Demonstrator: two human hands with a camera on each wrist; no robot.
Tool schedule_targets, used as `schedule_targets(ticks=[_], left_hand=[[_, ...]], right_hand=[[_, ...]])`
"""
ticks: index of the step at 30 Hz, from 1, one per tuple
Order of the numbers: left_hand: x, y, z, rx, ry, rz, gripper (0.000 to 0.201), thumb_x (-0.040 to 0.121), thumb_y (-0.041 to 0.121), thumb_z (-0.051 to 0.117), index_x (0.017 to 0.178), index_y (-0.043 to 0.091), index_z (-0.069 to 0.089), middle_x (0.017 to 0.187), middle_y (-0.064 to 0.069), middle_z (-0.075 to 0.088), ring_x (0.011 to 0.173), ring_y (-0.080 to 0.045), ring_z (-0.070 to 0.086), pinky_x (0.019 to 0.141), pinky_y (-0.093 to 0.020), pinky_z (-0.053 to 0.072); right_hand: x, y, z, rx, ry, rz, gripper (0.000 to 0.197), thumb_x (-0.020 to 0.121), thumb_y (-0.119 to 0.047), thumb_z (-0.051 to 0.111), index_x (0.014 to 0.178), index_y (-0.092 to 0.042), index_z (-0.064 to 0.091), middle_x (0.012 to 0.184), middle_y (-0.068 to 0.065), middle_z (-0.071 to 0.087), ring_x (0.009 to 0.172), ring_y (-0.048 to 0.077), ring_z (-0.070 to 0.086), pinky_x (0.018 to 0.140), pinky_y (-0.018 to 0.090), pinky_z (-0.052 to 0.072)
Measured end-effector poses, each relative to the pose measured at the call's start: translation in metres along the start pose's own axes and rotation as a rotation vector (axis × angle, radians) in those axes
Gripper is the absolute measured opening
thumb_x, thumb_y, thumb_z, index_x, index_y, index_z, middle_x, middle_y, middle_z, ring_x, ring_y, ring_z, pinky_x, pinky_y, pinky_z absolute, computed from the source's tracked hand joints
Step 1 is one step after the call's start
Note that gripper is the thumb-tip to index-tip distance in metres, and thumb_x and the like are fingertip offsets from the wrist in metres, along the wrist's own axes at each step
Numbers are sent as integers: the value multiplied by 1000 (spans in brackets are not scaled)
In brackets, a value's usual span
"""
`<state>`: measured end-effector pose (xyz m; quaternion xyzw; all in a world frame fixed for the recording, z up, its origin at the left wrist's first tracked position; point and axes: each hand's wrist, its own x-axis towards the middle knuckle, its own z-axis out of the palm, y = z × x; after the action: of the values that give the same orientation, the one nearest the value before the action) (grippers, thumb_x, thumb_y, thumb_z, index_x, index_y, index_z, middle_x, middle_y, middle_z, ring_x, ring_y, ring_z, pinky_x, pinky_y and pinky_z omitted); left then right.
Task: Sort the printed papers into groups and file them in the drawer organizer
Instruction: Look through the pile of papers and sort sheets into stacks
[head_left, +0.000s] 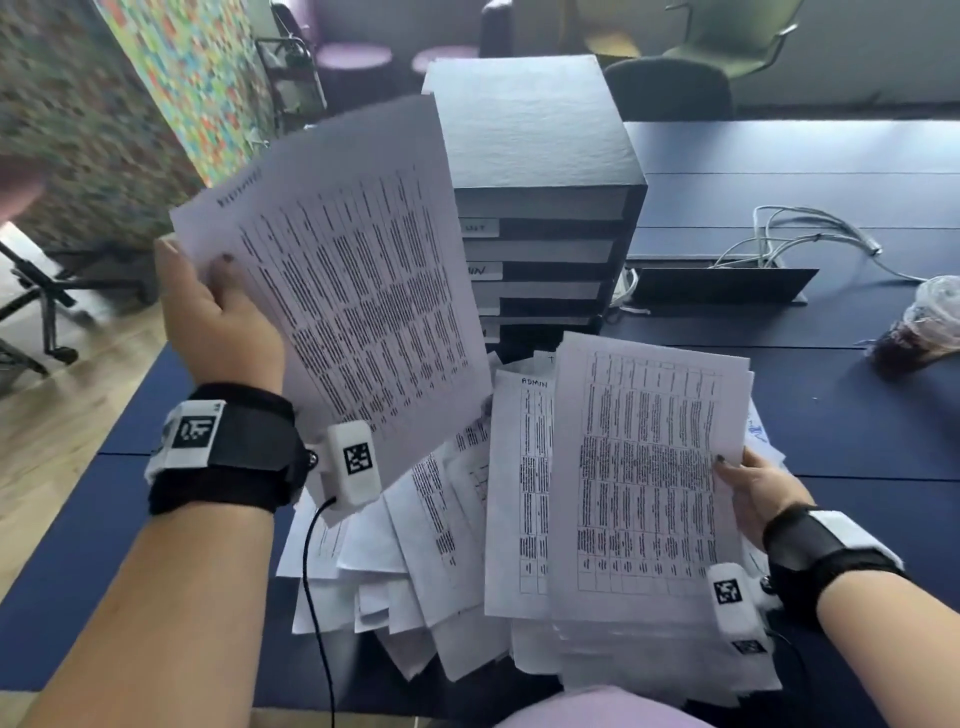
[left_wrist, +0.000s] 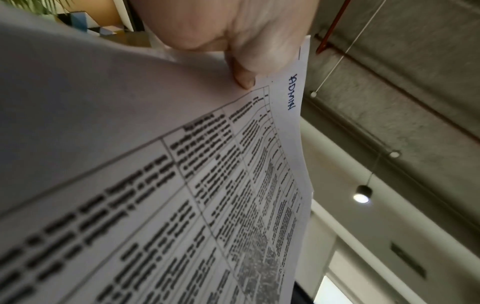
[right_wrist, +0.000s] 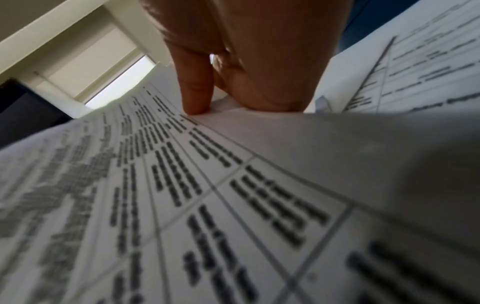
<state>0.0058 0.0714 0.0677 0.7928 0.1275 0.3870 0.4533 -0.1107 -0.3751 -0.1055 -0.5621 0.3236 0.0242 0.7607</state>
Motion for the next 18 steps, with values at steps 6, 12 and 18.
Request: schedule_targets(ticks=[6,12,18], left_hand=[[-23,24,17,-93,-123,29,47,100,9,40,143,-4,26,129,-2,45,103,32,37,82,11,18],[-80,11,55,-6,-419,-93,29,98,7,41,126,6,48,98,-4,56,89,-17,53,71,-15,32],[-147,-10,85,-29,-712,-247,29,97,7,39,124,11,49,110,-10,62,97,-26,58,87,-30,43]], right_hand=[[-12,-11,-8,176,-95,16,28,91,0,39,106,-14,58,85,5,73,71,20,70,68,42,56],[-19,-20,-7,148,-115,68,34,93,3,30,105,-14,57,85,8,73,69,22,70,64,43,57],[-17,-21,-3,60,-37,113,24,94,1,37,109,-6,55,73,8,72,60,21,69,55,36,58]])
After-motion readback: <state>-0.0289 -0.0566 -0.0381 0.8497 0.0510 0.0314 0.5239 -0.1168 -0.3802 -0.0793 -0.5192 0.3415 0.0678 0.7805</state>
